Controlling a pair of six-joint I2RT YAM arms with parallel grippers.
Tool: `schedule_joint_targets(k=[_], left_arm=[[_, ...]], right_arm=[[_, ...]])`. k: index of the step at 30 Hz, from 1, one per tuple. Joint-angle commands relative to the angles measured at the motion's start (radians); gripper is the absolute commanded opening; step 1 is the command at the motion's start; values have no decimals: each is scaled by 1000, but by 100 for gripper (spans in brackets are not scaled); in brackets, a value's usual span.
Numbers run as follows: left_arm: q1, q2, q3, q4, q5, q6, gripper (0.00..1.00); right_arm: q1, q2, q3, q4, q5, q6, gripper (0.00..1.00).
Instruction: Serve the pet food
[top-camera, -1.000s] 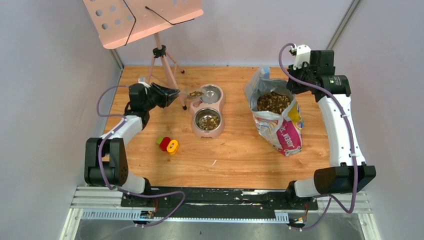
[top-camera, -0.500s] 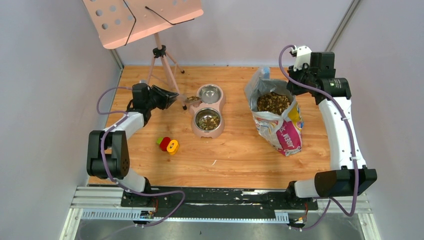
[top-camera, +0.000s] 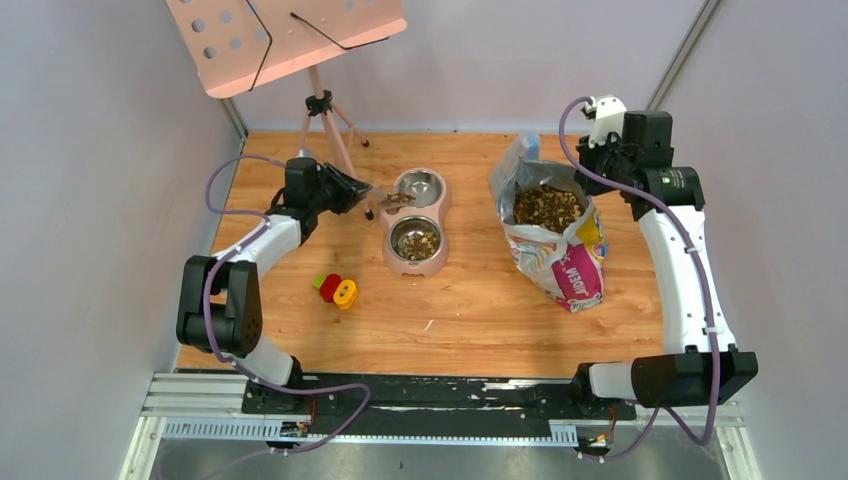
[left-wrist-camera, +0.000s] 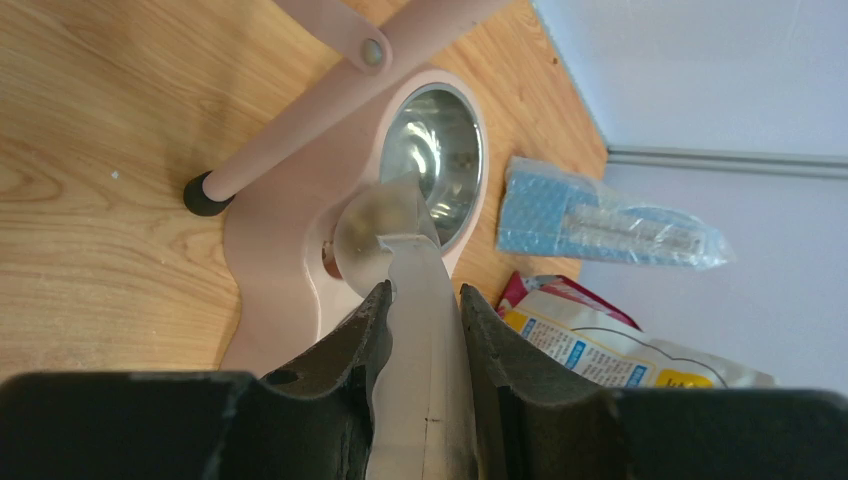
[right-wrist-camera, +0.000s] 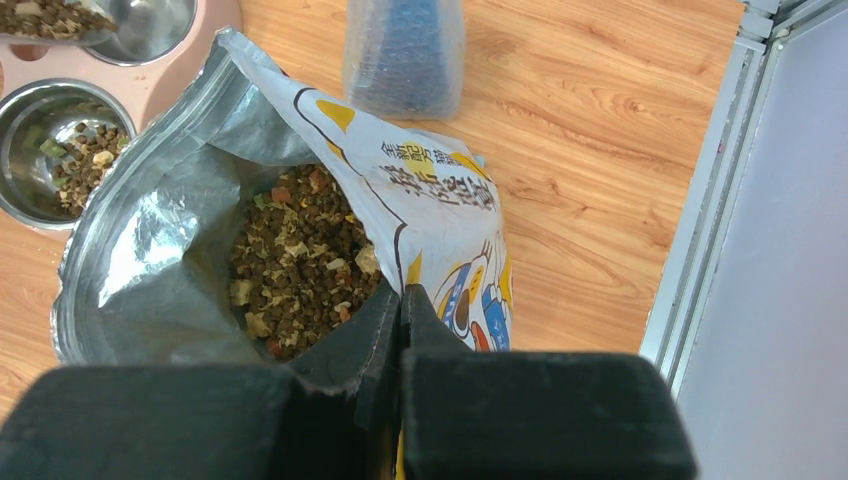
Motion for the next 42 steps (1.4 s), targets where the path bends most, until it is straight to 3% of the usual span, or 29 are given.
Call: schedule_joint_targets(k=[1,18,26,34,40,42], left_arm=[[-37,-2,77,-99,-109,146,0],[-230,93,388,-299,-342,594,0],[-272,-64,355,-262,-334,631,0],[-274,-212,325,-424,-185,544,0],[-275,-315,200,-328,96,668,0],[-274,-339,177,-271,250,702,0]], right_arm=[[-5,-73,-8,31,10,2,0],[-5,-117,-50,47,-3,-4,0],[-4,-114,-42,50,-9,-8,0],[-4,-107,-43,60,-10,-5,0],[-5,-110,-52,61,-15,-3,0],[-5,-115,-56,61,-15,-4,0]])
